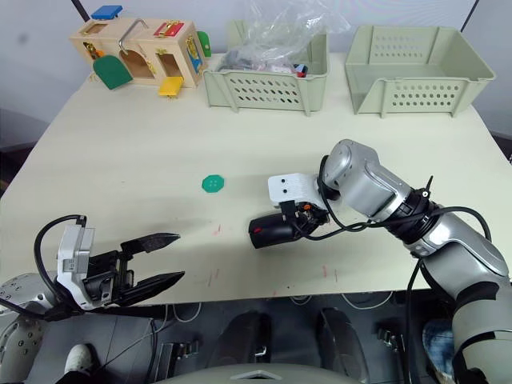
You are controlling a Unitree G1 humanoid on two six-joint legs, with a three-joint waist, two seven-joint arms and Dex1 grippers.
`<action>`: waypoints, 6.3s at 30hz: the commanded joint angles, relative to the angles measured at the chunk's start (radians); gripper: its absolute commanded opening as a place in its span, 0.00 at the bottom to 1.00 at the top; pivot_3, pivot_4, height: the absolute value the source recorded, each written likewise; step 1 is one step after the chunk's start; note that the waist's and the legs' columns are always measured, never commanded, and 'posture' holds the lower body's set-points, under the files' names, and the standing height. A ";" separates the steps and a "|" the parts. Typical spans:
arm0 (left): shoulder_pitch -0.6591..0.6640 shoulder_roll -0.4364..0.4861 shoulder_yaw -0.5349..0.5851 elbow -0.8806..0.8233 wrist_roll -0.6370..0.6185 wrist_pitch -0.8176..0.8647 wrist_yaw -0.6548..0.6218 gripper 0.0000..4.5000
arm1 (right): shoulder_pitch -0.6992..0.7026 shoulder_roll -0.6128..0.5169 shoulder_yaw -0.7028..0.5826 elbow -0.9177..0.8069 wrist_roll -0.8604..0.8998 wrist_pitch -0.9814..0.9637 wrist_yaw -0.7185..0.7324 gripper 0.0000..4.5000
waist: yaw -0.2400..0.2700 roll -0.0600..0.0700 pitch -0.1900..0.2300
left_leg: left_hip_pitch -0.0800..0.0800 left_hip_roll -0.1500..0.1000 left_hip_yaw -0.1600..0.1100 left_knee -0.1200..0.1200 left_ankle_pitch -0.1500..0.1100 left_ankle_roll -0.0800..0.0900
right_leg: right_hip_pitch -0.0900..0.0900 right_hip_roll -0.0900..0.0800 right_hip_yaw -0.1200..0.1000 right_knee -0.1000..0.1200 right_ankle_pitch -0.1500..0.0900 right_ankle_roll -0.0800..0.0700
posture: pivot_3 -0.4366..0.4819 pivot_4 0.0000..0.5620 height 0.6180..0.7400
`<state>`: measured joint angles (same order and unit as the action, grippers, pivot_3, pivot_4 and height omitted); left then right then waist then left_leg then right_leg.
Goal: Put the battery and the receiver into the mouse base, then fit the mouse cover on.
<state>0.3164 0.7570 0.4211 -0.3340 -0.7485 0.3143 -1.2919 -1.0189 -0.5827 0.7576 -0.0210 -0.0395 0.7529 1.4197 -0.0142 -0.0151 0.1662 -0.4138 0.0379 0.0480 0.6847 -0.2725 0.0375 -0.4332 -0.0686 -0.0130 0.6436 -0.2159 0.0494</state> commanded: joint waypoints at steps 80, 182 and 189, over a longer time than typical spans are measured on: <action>0.001 -0.006 -0.008 -0.041 -0.014 0.016 0.012 0.95 | -0.065 0.078 -0.029 0.211 -0.075 -0.171 0.102 0.57 | 0.000 0.000 0.000 | 0.001 0.001 0.001 0.000 0.002 -0.003 | 0.000 0.003 -0.001 0.002 0.001 -0.002 | 0.48 0.27 1.00; -0.036 0.014 -0.001 -0.030 -0.012 0.022 -0.003 0.95 | 0.270 0.060 -0.360 0.238 0.135 -0.538 -0.040 0.79 | 0.001 0.000 0.000 | 0.000 0.002 0.001 0.000 0.002 -0.004 | 0.000 0.005 -0.001 0.001 0.002 -0.003 | 0.48 0.27 1.00; -0.037 0.014 -0.001 -0.031 -0.012 0.022 -0.001 0.95 | 0.266 0.060 -0.361 0.241 0.136 -0.541 -0.036 0.79 | 0.001 0.000 0.000 | 0.000 0.002 0.001 0.000 0.002 -0.004 | 0.000 0.005 -0.001 0.001 0.002 -0.003 | 0.48 0.27 1.00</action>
<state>0.2775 0.7606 0.3923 -0.3451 -0.7496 0.3546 -1.2852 -0.7295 -0.5244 0.4147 0.2344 0.0901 0.2271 1.3757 -0.0131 -0.0153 0.1660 -0.4136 0.0404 0.0491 0.6851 -0.2703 0.0340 -0.4327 -0.0637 -0.0137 0.6450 -0.2142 0.0465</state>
